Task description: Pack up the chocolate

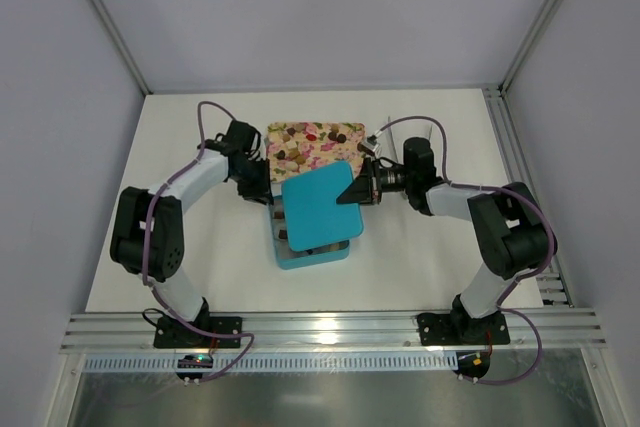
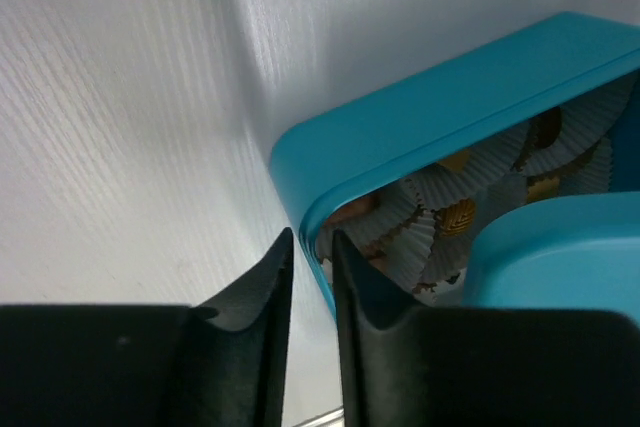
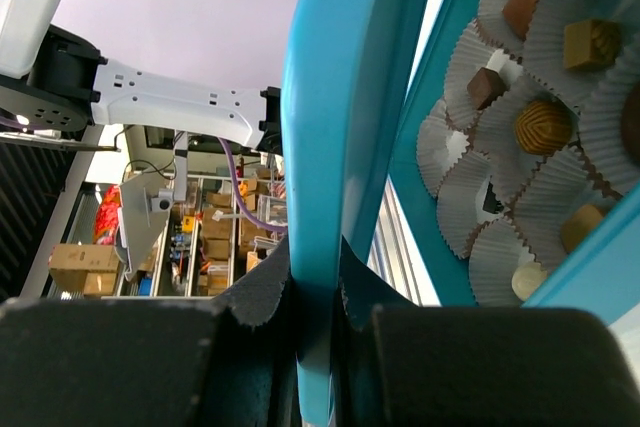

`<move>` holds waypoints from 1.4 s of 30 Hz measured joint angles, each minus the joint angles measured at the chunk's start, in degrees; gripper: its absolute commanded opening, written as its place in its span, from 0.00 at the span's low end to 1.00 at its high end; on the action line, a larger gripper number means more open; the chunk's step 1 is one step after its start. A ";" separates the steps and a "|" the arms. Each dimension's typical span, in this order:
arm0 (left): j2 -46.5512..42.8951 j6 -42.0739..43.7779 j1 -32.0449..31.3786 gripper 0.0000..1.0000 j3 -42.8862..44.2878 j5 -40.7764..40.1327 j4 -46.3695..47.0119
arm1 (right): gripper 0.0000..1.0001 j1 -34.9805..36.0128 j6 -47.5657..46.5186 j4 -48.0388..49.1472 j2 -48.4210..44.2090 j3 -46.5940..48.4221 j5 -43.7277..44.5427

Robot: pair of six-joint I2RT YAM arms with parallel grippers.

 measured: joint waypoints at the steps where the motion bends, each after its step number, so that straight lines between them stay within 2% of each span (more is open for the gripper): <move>1: 0.00 0.15 -0.02 0.28 0.11 0.07 0.00 | 0.04 0.31 -0.04 0.00 0.00 -0.04 0.15; 8: -0.42 -0.76 -0.02 0.44 1.20 0.26 -0.09 | 0.04 1.11 -0.09 0.04 0.00 -0.04 0.72; 12: -1.18 -2.03 -0.02 0.58 1.84 -0.81 -0.42 | 0.04 1.27 0.09 0.33 0.02 -0.04 0.79; 18: -4.66 -4.98 1.16 0.69 2.95 -3.19 -1.18 | 0.04 2.10 1.20 1.88 0.04 -0.07 1.01; 24: -8.37 -8.17 3.69 0.77 4.02 -4.87 -1.44 | 0.04 3.52 3.93 6.03 0.68 -0.28 1.20; 32: -13.29 -11.93 5.46 0.82 2.71 -4.96 -1.31 | 0.04 5.97 6.56 9.55 3.43 -0.28 1.66; 42: -16.52 -16.37 5.73 0.83 -6.19 3.23 2.62 | 0.04 7.56 11.98 16.72 8.33 -0.24 1.99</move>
